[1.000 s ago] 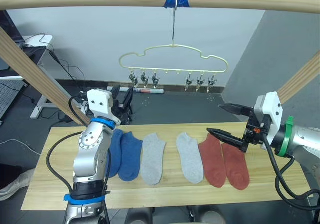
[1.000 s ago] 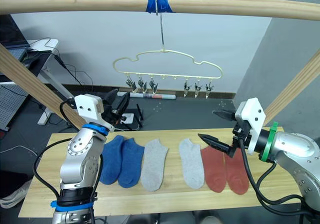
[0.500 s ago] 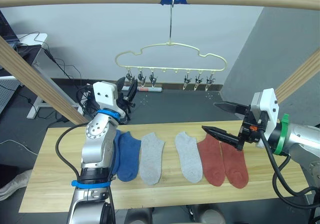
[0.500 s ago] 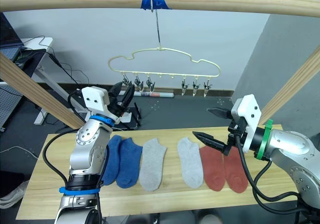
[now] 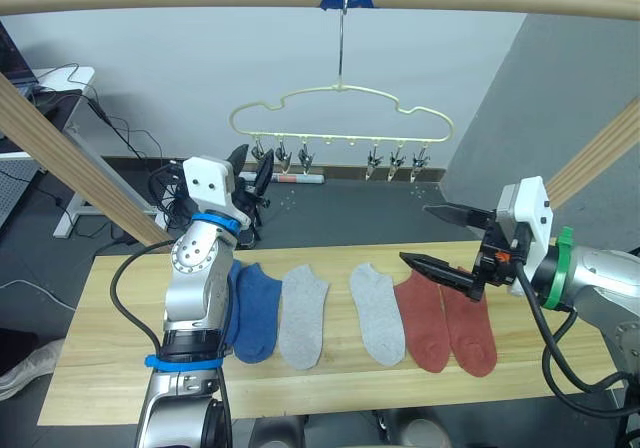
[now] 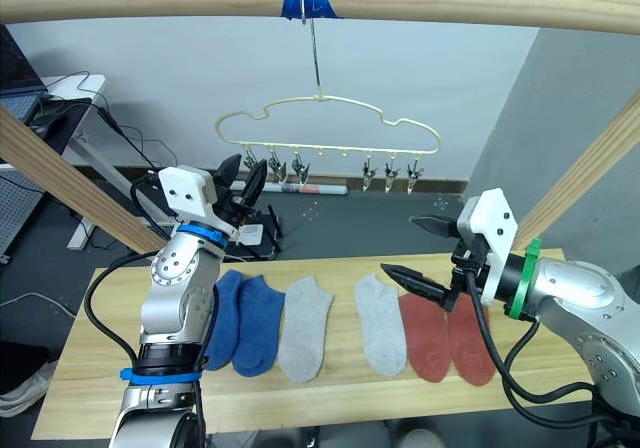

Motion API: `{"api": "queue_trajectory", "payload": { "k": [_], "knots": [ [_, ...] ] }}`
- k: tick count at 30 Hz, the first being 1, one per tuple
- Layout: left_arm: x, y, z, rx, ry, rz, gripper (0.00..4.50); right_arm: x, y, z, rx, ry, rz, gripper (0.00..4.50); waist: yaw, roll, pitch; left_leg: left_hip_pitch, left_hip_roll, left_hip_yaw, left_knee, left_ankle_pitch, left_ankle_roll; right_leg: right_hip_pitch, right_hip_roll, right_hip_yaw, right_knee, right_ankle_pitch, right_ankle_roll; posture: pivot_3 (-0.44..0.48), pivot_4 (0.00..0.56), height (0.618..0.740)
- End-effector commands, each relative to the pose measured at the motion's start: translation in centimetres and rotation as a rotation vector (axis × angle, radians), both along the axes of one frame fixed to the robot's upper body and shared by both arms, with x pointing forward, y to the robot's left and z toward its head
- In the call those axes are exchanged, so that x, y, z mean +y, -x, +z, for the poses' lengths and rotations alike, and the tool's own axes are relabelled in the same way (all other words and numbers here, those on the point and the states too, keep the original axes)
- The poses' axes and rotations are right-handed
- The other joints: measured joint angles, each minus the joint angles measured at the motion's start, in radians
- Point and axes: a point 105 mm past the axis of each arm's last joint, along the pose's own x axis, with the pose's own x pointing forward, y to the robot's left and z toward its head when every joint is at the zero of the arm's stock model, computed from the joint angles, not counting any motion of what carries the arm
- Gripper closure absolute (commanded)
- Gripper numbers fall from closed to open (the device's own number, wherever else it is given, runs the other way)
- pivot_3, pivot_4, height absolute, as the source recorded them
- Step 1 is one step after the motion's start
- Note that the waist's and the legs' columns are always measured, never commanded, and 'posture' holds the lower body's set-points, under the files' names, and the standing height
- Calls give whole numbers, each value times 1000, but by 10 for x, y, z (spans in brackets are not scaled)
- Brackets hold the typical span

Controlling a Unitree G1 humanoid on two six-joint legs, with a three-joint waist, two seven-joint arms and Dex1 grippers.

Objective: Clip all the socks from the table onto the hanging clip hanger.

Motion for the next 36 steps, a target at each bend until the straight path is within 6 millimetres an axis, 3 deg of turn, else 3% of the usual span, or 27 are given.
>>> {"api": "queue_trajectory", "payload": {
  "k": [1, 14, 23, 25, 29, 31, 36],
  "knots": [
    [-1, -1, 10, -40, 0, -1, 2183, 4, 5, 8, -28, -7, 29, 0, 0, 0, 0, 0, 0, 0, 0, 0, 0, 0, 0, 0, 0, 0, 0, -253, 260, 740],
    [-6, -6, 14, -56, -6, -9, 2183, 6, 4, 10, -28, -17, 40, 0, 0, 0, 0, -1, 0, 0, 0, 0, 0, -1, 0, 0, 0, 0, 0, -253, 260, 740],
    [-5, -3, 13, -57, -9, -12, 4237, 6, 5, 9, -25, -17, 37, 0, 0, 0, 0, -1, 0, 0, 0, 0, 0, -1, 0, 0, 0, 0, 0, -256, 260, 740],
    [-4, -3, 13, -60, -15, -10, 4464, 5, 5, 9, -24, -17, 37, 0, -1, 0, 0, -1, 0, 0, 0, 0, 0, -1, 0, 0, 0, 0, 0, -256, 260, 740],
    [-3, 0, 15, -67, -29, -9, 4499, 4, 5, 4, -14, -7, 28, 0, 0, 0, 0, -1, 0, 0, 0, 0, 0, -1, 0, 0, 0, 0, 0, -247, 259, 740],
    [-2, 1, 15, -68, -36, -8, 4499, -3, 0, -6, 5, 16, -19, 0, 0, 0, 0, -1, 0, 0, -1, 0, 0, -1, 0, 0, -1, 0, 0, -244, 259, 740],
    [-2, 4, 18, -74, -63, -19, 4499, -58, -33, -57, 10, 144, -359, 0, 2, -1, 0, -1, 0, 0, -1, 0, 0, -1, -1, 0, -1, 0, 0, -239, 261, 740]
  ]
}}
